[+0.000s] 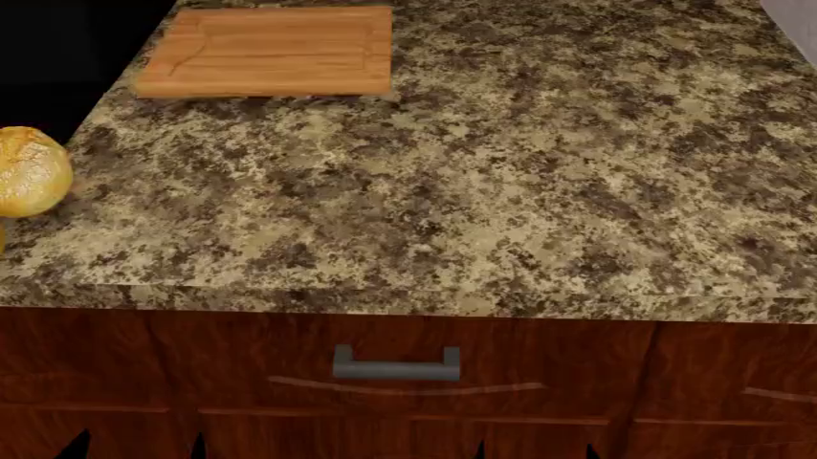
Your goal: Place the bread and cheese on the cutting board.
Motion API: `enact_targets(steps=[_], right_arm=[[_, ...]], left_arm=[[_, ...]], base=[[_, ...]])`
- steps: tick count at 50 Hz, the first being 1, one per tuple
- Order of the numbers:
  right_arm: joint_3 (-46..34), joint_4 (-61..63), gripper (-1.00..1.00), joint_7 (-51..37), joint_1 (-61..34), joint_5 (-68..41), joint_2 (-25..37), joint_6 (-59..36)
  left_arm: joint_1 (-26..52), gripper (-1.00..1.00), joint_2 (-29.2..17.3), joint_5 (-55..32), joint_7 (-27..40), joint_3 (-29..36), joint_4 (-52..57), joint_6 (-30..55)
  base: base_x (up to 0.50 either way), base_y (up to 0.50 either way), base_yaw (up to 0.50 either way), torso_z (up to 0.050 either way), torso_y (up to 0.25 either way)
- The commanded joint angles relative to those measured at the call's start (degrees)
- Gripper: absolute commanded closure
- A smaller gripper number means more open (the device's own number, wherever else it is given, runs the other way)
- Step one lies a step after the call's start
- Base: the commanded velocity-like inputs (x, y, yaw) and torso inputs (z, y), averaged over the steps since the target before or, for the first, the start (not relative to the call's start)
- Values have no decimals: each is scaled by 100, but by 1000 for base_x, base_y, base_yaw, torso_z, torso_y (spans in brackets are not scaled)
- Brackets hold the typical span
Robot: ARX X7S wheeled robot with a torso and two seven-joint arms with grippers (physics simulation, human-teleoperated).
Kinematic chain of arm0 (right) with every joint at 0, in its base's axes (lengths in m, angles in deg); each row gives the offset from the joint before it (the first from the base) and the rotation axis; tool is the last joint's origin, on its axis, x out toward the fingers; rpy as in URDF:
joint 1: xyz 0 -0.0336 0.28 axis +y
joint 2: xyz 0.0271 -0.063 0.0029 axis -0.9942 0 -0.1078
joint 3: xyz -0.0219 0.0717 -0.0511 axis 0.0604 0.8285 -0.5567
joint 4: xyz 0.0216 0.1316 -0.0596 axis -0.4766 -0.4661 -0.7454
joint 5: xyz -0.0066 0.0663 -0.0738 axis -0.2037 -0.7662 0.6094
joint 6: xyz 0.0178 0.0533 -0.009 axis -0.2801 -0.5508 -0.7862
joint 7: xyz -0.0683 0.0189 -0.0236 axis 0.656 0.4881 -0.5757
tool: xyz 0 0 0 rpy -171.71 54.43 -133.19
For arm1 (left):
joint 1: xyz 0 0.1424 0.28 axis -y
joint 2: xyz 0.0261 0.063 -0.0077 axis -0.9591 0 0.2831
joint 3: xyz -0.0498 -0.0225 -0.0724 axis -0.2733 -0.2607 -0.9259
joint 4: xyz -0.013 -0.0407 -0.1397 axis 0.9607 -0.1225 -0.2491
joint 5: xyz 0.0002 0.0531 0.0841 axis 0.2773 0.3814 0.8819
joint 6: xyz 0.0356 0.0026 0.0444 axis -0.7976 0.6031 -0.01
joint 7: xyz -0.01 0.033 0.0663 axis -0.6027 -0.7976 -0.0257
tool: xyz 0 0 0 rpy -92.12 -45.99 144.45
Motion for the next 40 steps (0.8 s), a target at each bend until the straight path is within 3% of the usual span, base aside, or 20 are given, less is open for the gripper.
enact_targets(steps=[1, 10, 13, 15, 17, 19, 25, 29, 34, 40], right_arm=[[-76, -6, -100, -76, -7, -58, 58, -1], [-187, 104, -100, -352, 76, -426, 214, 17], [-219, 391, -100, -566, 21, -303, 266, -278], [-203, 1347, -100, -657, 6, -247, 381, -843], [-167, 2437, -100, -666, -210, -248, 510, -1555], [-128, 3024, -100, -666, -479, -344, 574, -2170], [-34, 3540, -100, -605, -1248, -611, 682, -3025], [-8, 3299, -100, -492, -1101, -702, 721, -2572], [117, 3167, -100, -549, -1079, -757, 792, -2686], [-268, 3276, -100, -693, -1130, -405, 873, -2831]], left_arm=[[9, -100, -77, -77, 90, 90, -35, -28], [-269, -100, -300, -452, -31, 286, 376, -333], [-132, -100, -323, -235, 248, 234, 192, -538], [-35, -100, -387, -284, 297, 200, 692, -100], [279, -100, -479, 200, 572, 238, 1069, 158], [501, -100, -482, -5, 513, 177, 1554, 622], [1190, -100, -513, -287, 481, 151, 2649, 1654], [1199, -100, -482, -577, 483, -65, 2607, 1425], [1224, -100, -612, -662, 480, -136, 2569, 1447], [1177, -100, -631, -495, 682, -96, 2635, 1351]], base=[[0, 0, 0, 0, 0], [0, 0, 0, 33, 0], [0, 0, 0, 50, 0], [0, 0, 0, 50, 0], [0, 0, 0, 50, 0], [0, 0, 0, 50, 0], [0, 0, 0, 50, 0], [0, 0, 0, 50, 0], [0, 0, 0, 50, 0], [55, 500, 0, 50, 0]])
